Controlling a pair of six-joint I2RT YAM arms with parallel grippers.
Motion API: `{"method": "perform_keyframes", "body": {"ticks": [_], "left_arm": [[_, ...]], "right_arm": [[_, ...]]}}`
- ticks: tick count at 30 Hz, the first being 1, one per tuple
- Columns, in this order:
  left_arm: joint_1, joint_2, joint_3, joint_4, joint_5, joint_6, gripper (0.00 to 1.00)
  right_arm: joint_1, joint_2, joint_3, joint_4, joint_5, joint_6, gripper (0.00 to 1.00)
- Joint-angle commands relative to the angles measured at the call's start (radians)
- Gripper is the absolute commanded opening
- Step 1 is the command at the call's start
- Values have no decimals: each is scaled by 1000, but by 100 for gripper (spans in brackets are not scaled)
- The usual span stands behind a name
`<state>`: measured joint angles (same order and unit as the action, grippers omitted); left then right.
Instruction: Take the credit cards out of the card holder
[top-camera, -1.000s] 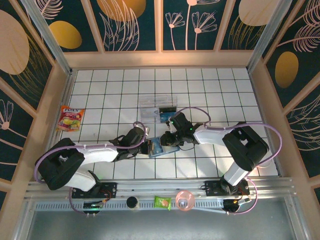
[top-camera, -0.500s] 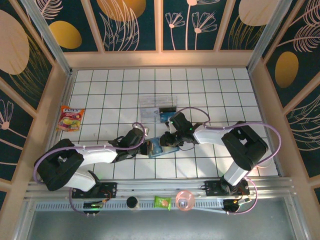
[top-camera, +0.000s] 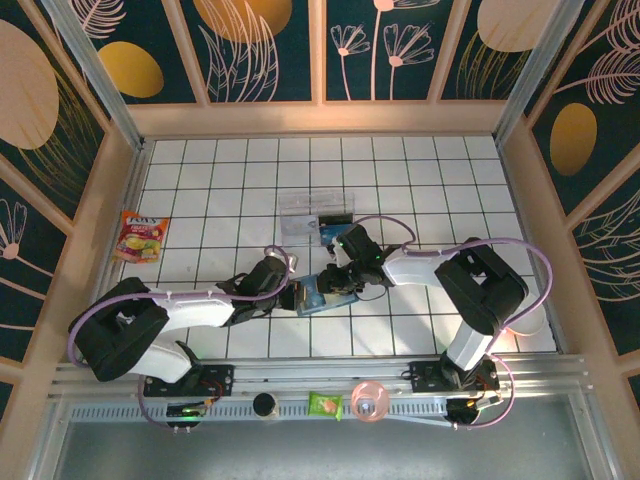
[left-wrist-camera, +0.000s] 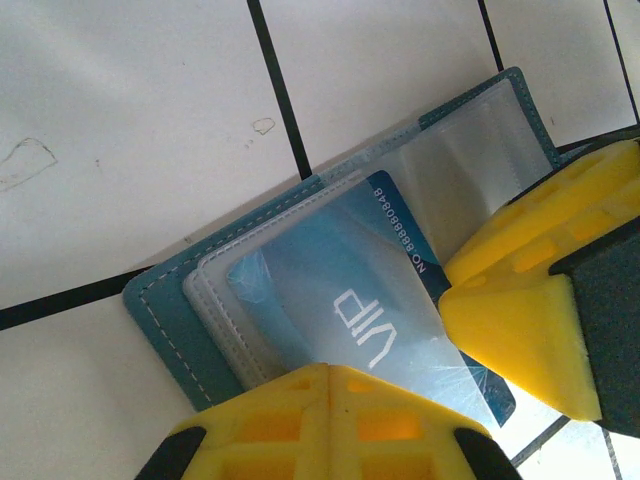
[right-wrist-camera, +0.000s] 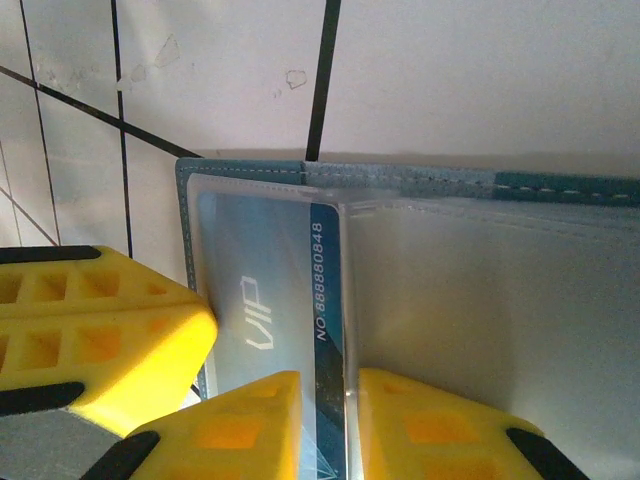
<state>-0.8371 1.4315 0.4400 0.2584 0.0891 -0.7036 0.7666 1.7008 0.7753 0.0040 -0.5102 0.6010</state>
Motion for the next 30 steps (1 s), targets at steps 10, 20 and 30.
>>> {"method": "perform_keyframes", "body": {"ticks": [10,20,30], "left_arm": [[1,11,-19,-63,-12,7,0],[14,13,-30,-55,-4,12,0],[23,-15,-3,-62,11,39,0]], "right_arm": [[3,-43,-12,-24,61,1,0],[-2,-150,-58,-128,220,23,0],[-15,-278,-65,-196,286,-4,0]]}}
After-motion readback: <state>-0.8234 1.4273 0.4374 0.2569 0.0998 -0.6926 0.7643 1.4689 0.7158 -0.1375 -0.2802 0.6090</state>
